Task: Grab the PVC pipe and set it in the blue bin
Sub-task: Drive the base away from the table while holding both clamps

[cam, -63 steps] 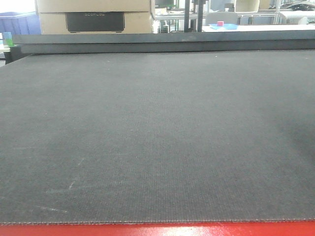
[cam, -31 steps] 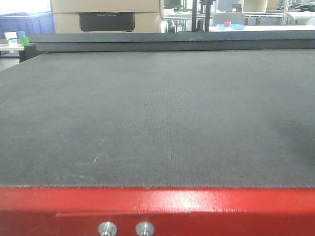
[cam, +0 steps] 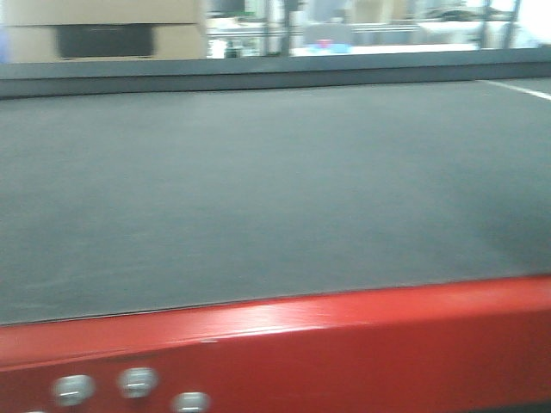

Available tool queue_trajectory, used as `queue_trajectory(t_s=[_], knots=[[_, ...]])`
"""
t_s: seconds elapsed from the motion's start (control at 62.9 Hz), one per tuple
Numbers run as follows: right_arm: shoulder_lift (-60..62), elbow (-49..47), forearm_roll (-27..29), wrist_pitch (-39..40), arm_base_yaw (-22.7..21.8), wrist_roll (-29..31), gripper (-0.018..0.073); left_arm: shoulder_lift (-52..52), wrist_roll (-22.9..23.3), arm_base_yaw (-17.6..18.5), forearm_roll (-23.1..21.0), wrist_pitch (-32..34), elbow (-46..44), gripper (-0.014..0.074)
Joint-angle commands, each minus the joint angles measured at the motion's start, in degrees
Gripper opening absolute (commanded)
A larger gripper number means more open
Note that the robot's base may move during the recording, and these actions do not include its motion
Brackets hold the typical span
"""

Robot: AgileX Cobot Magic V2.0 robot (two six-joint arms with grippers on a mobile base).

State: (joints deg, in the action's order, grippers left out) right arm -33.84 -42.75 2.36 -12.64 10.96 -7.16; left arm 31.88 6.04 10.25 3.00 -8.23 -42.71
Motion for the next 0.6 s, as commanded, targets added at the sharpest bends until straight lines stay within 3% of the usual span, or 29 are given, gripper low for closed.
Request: queue_trajectory(t_s=[0.0, 0.588], knots=[[0.48, 0.11, -0.46, 1.1, 0.08, 0.26, -0.016, -0.01, 0.0, 0.33, 0.12, 1.56, -0.2, -0.0111], [0.48, 0.11, -0.46, 1.1, 0.08, 0.26, -0.016, -0.01, 0.0, 0.33, 0.12, 1.56, -0.2, -0.0111]])
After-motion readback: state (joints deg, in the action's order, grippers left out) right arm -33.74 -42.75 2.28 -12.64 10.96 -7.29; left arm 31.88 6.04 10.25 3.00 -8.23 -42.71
